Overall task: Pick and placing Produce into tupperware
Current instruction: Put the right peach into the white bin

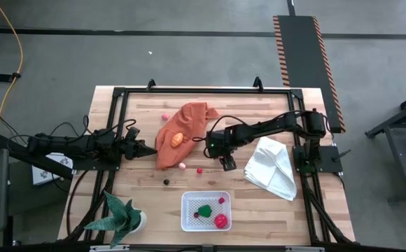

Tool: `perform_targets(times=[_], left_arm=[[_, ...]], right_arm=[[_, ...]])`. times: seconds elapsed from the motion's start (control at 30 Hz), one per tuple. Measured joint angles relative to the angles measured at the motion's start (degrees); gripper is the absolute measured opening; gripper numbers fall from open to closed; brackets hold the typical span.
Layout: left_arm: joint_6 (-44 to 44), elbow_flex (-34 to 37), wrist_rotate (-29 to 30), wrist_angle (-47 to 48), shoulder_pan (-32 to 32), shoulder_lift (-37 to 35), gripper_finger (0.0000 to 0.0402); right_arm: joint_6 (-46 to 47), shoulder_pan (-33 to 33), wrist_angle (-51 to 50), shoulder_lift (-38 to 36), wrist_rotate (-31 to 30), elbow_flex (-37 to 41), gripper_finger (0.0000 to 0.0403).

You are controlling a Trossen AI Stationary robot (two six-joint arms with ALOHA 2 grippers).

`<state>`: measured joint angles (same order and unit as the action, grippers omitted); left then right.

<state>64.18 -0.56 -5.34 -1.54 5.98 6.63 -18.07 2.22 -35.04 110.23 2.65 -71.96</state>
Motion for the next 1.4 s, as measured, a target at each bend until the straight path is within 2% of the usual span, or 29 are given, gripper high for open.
perform_targets(times=[0.4, 0.73, 1.03, 1.4], left_arm=[[0.0, 0.0, 0.0, 0.0, 0.0, 0.0, 0.0001], [0.0, 0.0, 0.0, 0.0, 0.0, 0.0, 0.0001], [0.0, 0.0, 0.0, 0.0, 0.0, 0.0, 0.0001], [0.0, 0.0, 0.0, 0.0, 0.0, 0.0, 0.0001]], right_arm=[[1.1, 0.0, -0.3, 0.1, 0.2, 0.0, 0.0183], [1.5, 0.0, -0.3, 0.1, 0.2, 0.0, 0.0144], [2.4, 0.0, -0.3, 0.1, -0.8, 0.0, 0.014], [3.0, 0.1, -8.5, 0.1, -1.0, -8.5, 0.0139]])
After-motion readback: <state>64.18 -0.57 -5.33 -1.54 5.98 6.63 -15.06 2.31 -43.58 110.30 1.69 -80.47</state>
